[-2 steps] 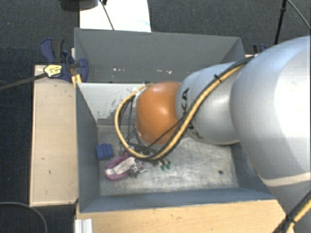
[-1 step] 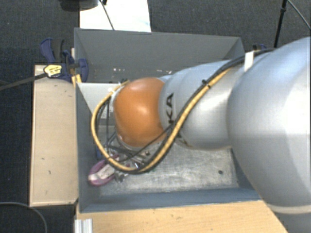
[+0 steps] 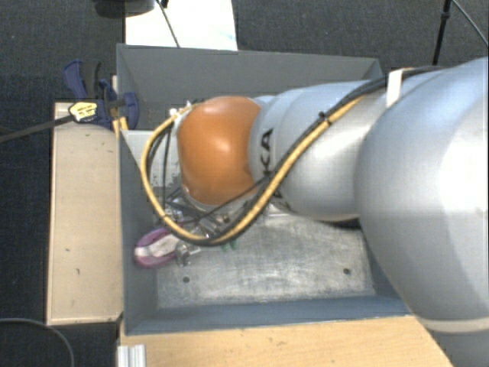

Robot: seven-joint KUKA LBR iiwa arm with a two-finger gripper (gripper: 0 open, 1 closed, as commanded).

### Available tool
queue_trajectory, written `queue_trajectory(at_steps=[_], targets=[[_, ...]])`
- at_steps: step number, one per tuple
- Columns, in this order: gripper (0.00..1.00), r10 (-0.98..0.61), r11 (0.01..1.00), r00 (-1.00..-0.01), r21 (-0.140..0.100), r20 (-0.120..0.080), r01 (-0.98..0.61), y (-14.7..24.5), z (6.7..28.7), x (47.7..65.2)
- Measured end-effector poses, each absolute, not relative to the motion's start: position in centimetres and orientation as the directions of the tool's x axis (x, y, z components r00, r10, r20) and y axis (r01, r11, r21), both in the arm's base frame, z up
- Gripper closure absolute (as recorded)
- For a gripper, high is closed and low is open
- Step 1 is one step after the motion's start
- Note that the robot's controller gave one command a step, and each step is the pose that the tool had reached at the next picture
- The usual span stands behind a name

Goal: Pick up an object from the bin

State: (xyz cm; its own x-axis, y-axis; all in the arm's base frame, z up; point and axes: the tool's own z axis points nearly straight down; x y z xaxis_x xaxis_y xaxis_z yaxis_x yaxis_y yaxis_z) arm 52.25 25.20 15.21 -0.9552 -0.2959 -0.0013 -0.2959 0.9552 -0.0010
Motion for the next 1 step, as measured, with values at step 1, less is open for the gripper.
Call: queue_trajectory(at_steps=[1], targets=[[1.0, -0.413, 0.911, -0.911, 0.0, -0.009, -0.413, 23.51, 24.98, 50.91]])
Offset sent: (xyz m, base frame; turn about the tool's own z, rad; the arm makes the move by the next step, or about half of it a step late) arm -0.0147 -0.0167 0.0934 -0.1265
